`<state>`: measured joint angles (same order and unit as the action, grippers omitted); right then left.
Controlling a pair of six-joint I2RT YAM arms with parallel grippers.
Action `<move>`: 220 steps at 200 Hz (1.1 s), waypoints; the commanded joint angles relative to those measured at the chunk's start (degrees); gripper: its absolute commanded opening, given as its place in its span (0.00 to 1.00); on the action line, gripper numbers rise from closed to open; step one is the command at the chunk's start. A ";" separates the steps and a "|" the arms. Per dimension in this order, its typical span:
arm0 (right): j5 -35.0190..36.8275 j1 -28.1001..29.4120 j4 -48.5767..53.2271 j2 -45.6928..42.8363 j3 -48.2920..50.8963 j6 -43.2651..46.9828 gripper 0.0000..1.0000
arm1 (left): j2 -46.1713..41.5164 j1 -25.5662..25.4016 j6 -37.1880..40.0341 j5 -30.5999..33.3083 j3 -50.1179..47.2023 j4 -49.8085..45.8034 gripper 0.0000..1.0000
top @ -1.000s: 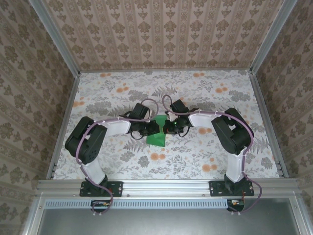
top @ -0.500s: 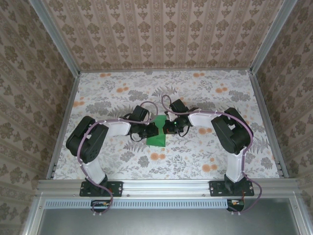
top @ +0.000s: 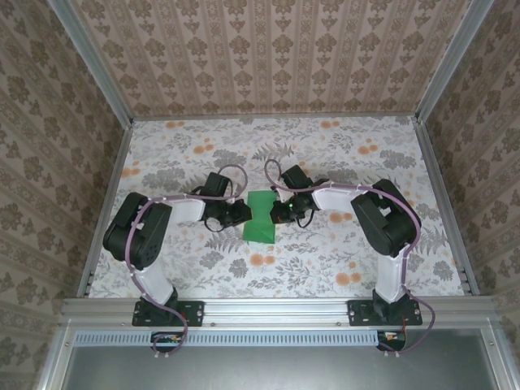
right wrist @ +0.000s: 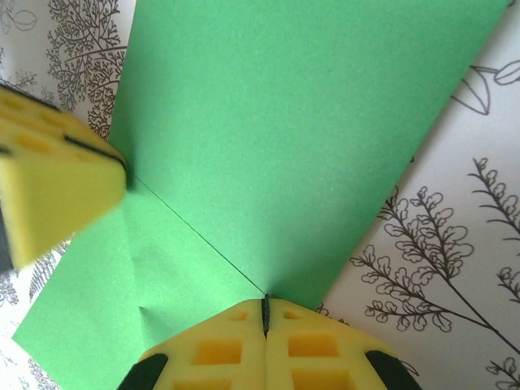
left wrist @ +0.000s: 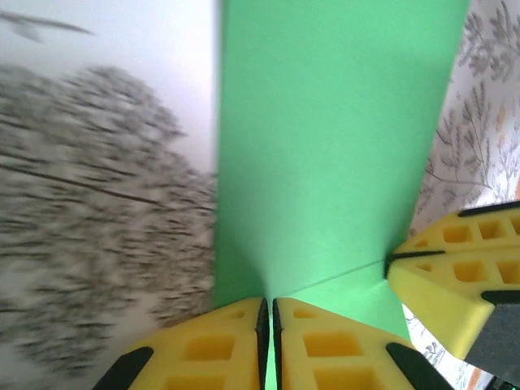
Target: Fold a paper plane with a square sheet of paper (pick it up from the middle)
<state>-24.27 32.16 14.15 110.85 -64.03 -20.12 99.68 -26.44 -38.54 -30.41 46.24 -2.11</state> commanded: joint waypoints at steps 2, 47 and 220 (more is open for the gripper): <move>10.01 -0.09 9.05 3.19 3.61 2.72 0.00 | -1.67 3.46 3.15 1.50 -0.76 -4.61 0.14; 9.51 -0.08 8.88 2.73 3.17 2.23 0.00 | -7.53 2.53 3.58 -0.72 0.17 -4.43 0.14; 4.16 -0.13 10.52 -0.59 0.00 1.42 0.00 | 3.93 -7.40 -2.59 4.43 -0.33 -3.75 0.00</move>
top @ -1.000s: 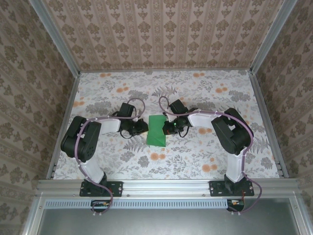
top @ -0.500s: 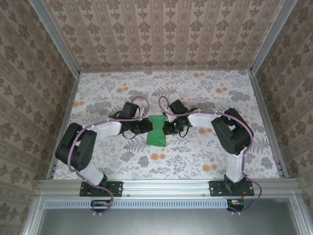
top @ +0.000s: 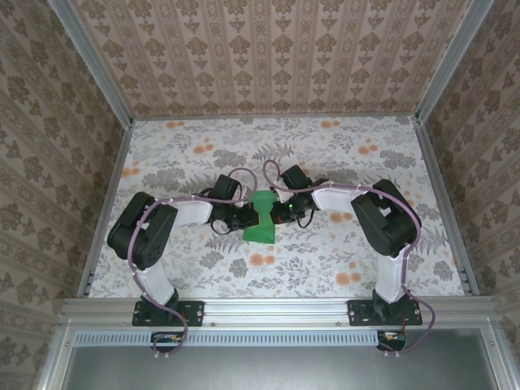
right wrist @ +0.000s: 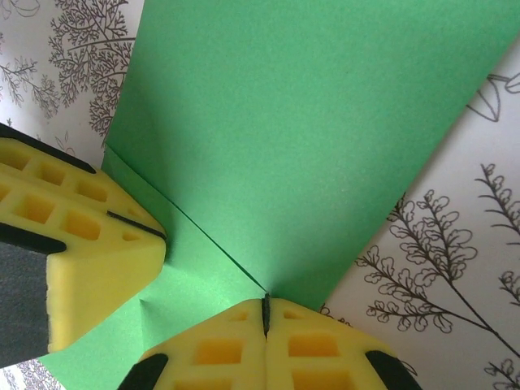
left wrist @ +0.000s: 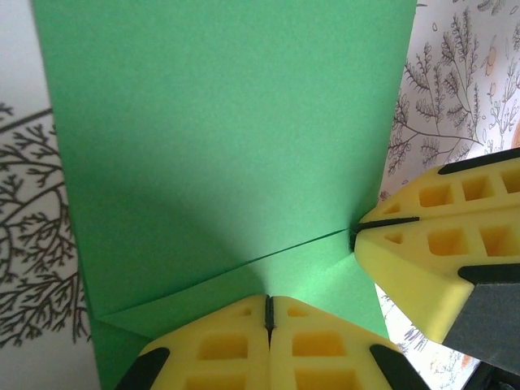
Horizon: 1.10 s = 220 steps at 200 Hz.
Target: Fold a paper plane with a square sheet of paper (pick it up from the middle)
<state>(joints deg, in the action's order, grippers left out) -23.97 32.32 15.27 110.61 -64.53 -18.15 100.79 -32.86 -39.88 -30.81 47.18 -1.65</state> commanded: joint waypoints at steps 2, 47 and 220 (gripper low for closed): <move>3.60 -0.25 9.53 -0.73 0.36 -0.85 0.01 | 2.87 -1.02 -1.25 4.98 -1.47 -4.39 0.00; 1.14 0.18 9.79 -11.02 1.47 -12.43 0.03 | 3.27 -2.19 -1.89 7.29 -2.79 -6.04 0.00; 8.76 11.26 3.20 -6.64 0.85 -39.91 0.00 | 2.39 -3.38 -10.50 6.91 -7.89 1.01 0.00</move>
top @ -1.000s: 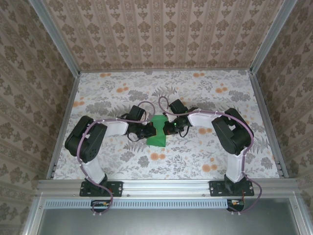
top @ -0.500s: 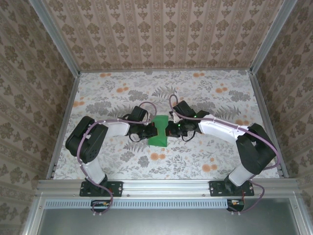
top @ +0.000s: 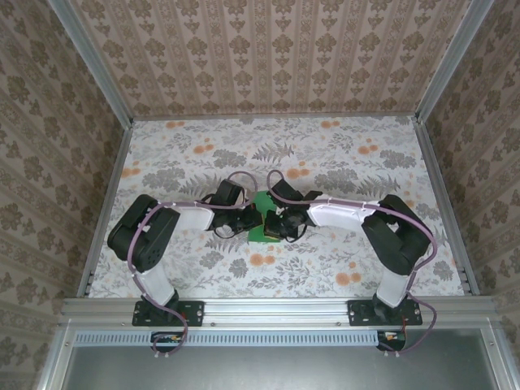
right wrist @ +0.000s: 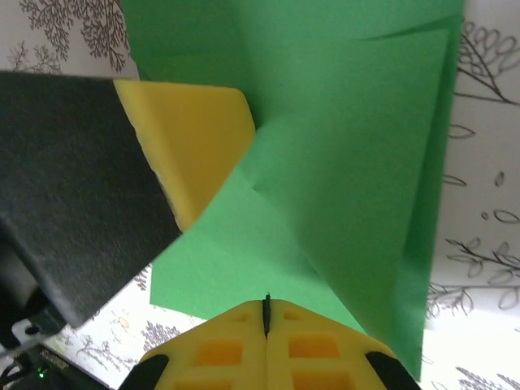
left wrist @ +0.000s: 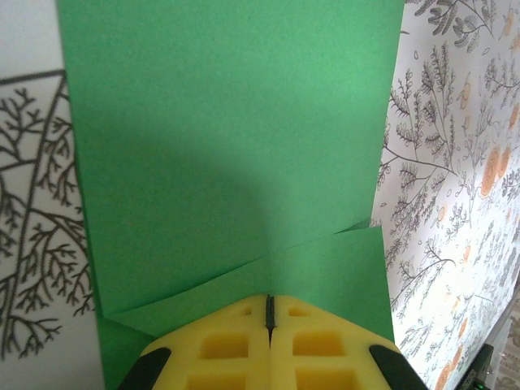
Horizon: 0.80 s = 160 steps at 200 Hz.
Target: Fold a paper plane with a square sheet of paper (pick it up from the middle)
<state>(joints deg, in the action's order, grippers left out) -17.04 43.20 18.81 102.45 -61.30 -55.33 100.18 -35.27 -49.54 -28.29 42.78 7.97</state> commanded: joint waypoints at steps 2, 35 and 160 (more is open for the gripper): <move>1.88 0.39 -0.35 1.63 -2.55 -2.80 0.00 | 3.00 -0.95 -0.83 4.41 -3.50 -8.59 0.00; 2.18 0.31 0.81 3.87 -4.41 -2.63 0.00 | 3.03 -0.96 -0.81 4.56 -3.67 -8.67 0.00; 6.75 0.45 6.41 5.91 -4.92 0.29 0.00 | 3.44 -0.77 -1.35 5.96 -3.59 -9.72 0.00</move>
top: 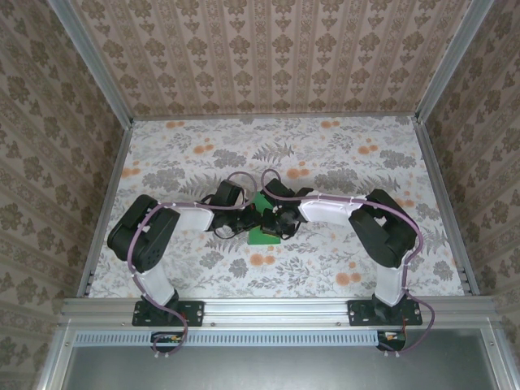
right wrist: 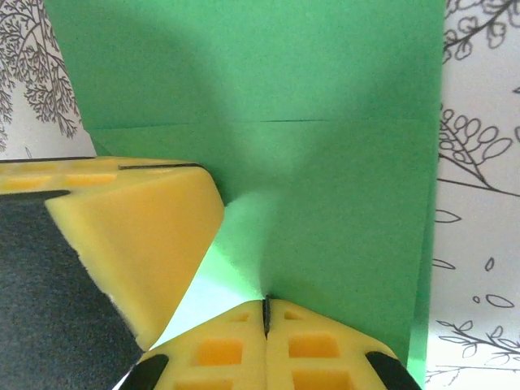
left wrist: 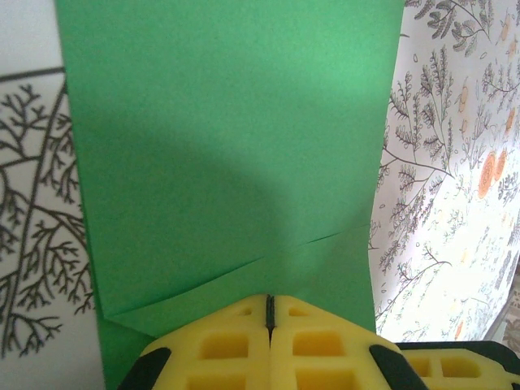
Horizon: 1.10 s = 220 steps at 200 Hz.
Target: Fold a paper plane with a square sheet of paper (pick it up from the middle)
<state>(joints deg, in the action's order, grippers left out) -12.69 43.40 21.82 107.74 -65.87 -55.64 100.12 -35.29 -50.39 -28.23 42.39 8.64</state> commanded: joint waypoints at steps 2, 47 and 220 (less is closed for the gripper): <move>2.40 0.28 3.46 0.58 -0.35 0.61 0.00 | 3.51 -0.70 -0.50 5.90 -3.19 -10.40 0.00; 3.28 0.18 5.16 0.03 -0.14 1.41 0.00 | 3.84 -0.40 -0.26 6.16 -3.10 -10.97 0.00; 3.81 -0.88 7.95 -4.45 6.86 2.11 0.00 | 4.66 0.57 0.84 6.59 -3.17 -12.06 0.00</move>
<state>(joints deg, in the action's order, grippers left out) -10.83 42.96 24.32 104.73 -61.98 -53.98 100.14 -35.16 -50.59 -28.16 42.41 8.47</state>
